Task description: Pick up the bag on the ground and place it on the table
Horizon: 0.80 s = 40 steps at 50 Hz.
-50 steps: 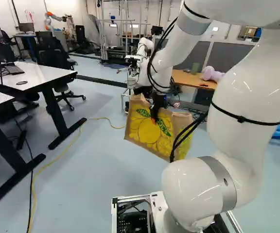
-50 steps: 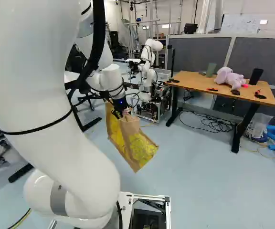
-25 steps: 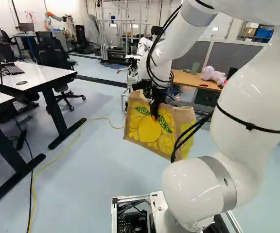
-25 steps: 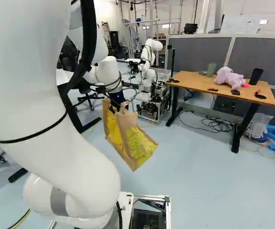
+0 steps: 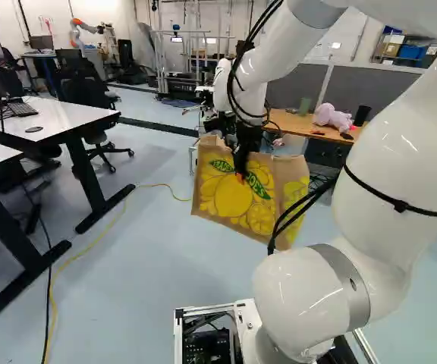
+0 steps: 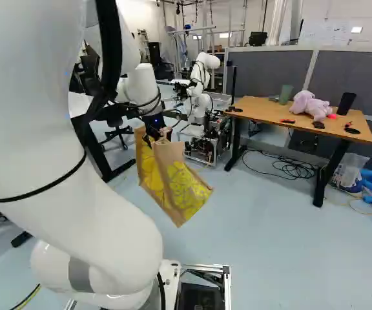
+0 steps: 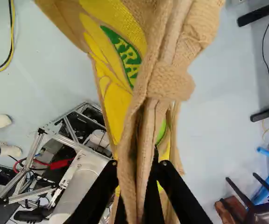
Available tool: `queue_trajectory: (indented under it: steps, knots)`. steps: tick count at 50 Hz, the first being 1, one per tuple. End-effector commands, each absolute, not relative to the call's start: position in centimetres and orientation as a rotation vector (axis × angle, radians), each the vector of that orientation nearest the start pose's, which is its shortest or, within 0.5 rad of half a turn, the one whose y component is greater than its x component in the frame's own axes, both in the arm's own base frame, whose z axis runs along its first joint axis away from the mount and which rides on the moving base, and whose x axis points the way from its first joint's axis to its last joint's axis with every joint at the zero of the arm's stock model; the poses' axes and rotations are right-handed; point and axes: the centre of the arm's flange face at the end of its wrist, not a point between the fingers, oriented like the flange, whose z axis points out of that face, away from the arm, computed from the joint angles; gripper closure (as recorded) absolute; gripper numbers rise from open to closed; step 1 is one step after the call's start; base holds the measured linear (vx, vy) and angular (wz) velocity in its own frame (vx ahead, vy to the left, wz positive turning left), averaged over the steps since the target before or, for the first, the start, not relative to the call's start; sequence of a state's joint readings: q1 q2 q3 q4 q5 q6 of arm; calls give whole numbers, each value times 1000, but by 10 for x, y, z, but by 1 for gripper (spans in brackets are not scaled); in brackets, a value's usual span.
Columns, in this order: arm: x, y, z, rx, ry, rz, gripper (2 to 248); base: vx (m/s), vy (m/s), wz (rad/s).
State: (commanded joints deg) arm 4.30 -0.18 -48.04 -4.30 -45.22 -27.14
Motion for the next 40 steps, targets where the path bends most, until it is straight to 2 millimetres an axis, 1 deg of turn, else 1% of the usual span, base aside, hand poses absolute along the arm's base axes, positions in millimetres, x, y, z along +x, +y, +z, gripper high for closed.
queue_trajectory:
  steps: [40]
  knots:
    - [446, 28, 551, -3056, -865, -175, 228, 0, 0, 0]
